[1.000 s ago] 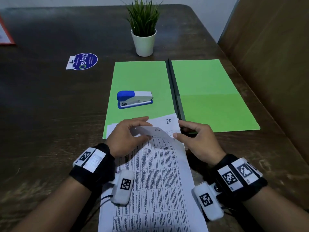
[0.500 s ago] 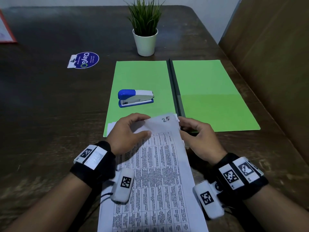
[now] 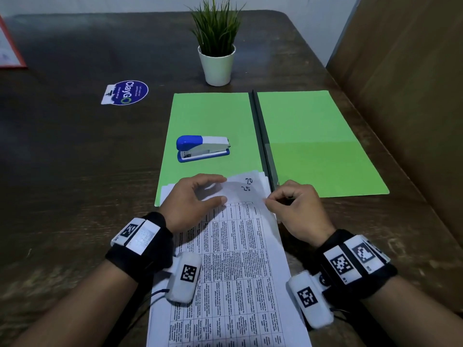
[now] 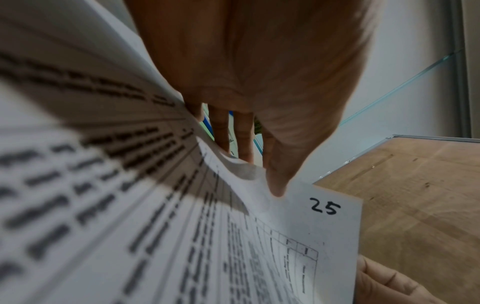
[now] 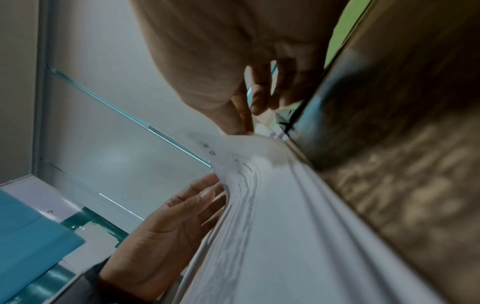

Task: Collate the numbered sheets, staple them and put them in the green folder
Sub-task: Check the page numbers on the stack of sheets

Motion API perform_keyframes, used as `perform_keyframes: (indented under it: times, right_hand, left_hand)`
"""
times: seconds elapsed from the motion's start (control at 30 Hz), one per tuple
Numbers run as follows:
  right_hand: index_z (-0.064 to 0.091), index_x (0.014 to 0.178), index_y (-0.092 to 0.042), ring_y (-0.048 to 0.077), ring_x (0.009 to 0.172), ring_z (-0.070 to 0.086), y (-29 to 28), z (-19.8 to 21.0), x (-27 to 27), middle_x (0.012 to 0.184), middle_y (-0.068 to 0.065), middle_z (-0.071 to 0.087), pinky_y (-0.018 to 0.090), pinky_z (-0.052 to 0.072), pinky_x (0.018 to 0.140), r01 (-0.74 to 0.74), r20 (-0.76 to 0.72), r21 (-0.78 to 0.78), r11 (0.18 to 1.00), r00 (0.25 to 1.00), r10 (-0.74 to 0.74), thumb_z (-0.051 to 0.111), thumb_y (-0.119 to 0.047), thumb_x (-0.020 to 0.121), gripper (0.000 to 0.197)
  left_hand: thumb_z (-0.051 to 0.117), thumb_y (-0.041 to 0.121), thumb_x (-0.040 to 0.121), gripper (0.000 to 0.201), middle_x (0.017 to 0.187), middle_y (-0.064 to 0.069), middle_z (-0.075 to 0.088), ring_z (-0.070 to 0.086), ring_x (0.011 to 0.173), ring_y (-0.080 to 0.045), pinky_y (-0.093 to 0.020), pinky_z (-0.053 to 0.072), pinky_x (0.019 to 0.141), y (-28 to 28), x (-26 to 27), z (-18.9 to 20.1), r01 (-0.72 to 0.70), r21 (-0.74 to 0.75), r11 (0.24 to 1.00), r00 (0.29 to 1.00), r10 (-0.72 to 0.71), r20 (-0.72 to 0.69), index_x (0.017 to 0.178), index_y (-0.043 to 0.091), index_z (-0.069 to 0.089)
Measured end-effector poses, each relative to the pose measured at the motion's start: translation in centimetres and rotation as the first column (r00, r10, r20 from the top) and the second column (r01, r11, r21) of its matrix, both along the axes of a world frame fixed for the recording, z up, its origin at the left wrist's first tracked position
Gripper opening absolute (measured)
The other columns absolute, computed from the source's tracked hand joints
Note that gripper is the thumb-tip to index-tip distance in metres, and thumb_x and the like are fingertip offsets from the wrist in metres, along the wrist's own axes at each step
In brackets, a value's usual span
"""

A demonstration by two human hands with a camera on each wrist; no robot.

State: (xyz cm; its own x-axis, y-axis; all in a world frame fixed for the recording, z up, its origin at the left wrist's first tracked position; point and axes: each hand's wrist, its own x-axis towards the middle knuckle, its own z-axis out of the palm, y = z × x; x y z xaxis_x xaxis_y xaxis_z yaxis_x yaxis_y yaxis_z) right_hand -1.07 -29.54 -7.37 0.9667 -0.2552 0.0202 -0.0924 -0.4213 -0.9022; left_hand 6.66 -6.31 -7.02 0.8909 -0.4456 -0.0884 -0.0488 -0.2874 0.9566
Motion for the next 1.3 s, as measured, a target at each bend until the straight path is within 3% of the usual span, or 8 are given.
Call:
perform_keyframes:
  times: [0.23,0.4,0.63,0.8,0.9,1.03,1.17,1.3]
  right_hand:
    - [0.075,0.084,-0.015,0.014,0.071,0.061,0.0,-0.5,0.2,0.079,-0.004,0.068,0.031,0.052,0.072,-0.04,-0.053,0.018,0.999,0.998,0.04,0.072,-0.012,0.087,0.005]
    - [0.059,0.134,-0.034,0.004,0.066,0.055,0.3,0.2,-0.1,0.097,-0.003,0.07,0.025,0.055,0.074,-0.053,-0.026,0.151,0.987,0.998,0.057,0.075,-0.008,0.085,0.058]
    - [0.06,0.133,-0.03,0.009,0.074,0.063,0.5,0.2,-0.2,0.1,-0.01,0.074,0.036,0.06,0.082,-0.053,-0.053,0.18,0.982,0.997,0.064,0.079,-0.009,0.081,0.059]
    - [0.063,0.127,-0.034,0.013,0.07,0.059,0.3,0.2,-0.2,0.098,-0.012,0.069,0.031,0.057,0.078,-0.037,-0.062,0.138,0.99,0.997,0.046,0.082,-0.015,0.079,0.055]
    - [0.07,0.114,-0.038,0.016,0.073,0.062,0.2,0.0,-0.2,0.094,-0.006,0.072,0.033,0.057,0.078,-0.053,-0.053,0.135,0.989,0.997,0.061,0.082,-0.018,0.078,0.043]
    - [0.06,0.131,-0.032,0.013,0.073,0.061,0.2,0.0,0.0,0.103,-0.008,0.07,0.03,0.058,0.076,-0.043,-0.056,0.154,0.987,0.997,0.052,0.081,-0.013,0.079,0.059]
    - [0.07,0.116,-0.033,0.014,0.074,0.063,0.0,-0.1,-0.2,0.09,0.004,0.073,0.029,0.054,0.076,-0.052,-0.061,0.135,0.989,0.996,0.061,0.082,-0.021,0.078,0.041]
    - [0.058,0.132,-0.033,0.01,0.071,0.059,0.2,0.3,-0.1,0.102,-0.013,0.069,0.028,0.057,0.076,-0.041,-0.052,0.165,0.985,0.997,0.051,0.08,-0.011,0.08,0.06]
  left_hand:
    - [0.079,0.008,0.082,0.02,0.13,0.007,0.066,0.064,0.116,-0.003,-0.04,0.052,0.104,0.2,0.2,-0.2,0.014,-0.026,1.0,0.999,-0.015,-0.035,0.092,0.026,0.077]
    - [0.079,0.014,0.083,0.024,0.131,0.012,0.064,0.059,0.121,0.002,-0.04,0.047,0.109,0.2,0.2,0.0,0.022,0.002,1.0,1.0,-0.022,-0.018,0.087,0.038,0.078]
    - [0.079,0.012,0.083,0.028,0.13,0.013,0.065,0.058,0.121,0.003,-0.038,0.047,0.109,0.3,0.2,-0.1,0.028,0.014,1.0,1.0,-0.028,-0.003,0.085,0.04,0.077]
    - [0.078,0.006,0.083,0.03,0.127,0.013,0.066,0.061,0.117,0.001,-0.04,0.05,0.105,0.2,0.2,-0.2,0.025,-0.002,1.0,1.0,-0.025,0.003,0.082,0.036,0.078]
    - [0.077,0.005,0.083,0.028,0.126,0.012,0.067,0.061,0.116,0.003,-0.038,0.05,0.105,0.2,0.2,-0.1,0.028,-0.002,1.0,1.0,-0.028,0.01,0.082,0.034,0.078]
    - [0.078,0.005,0.082,0.031,0.127,0.012,0.066,0.06,0.117,0.002,-0.036,0.05,0.106,0.2,0.2,-0.1,0.029,-0.006,1.0,1.0,-0.028,0.006,0.083,0.035,0.078]
    - [0.078,0.003,0.082,0.032,0.128,0.01,0.066,0.06,0.119,0.002,-0.036,0.049,0.106,0.2,0.3,-0.2,0.035,-0.016,0.999,0.999,-0.035,0.005,0.083,0.035,0.078]
    - [0.078,0.004,0.082,0.03,0.129,0.01,0.065,0.061,0.119,0.0,-0.039,0.05,0.106,0.3,0.3,-0.2,0.037,-0.012,0.999,0.999,-0.037,-0.001,0.084,0.034,0.078]
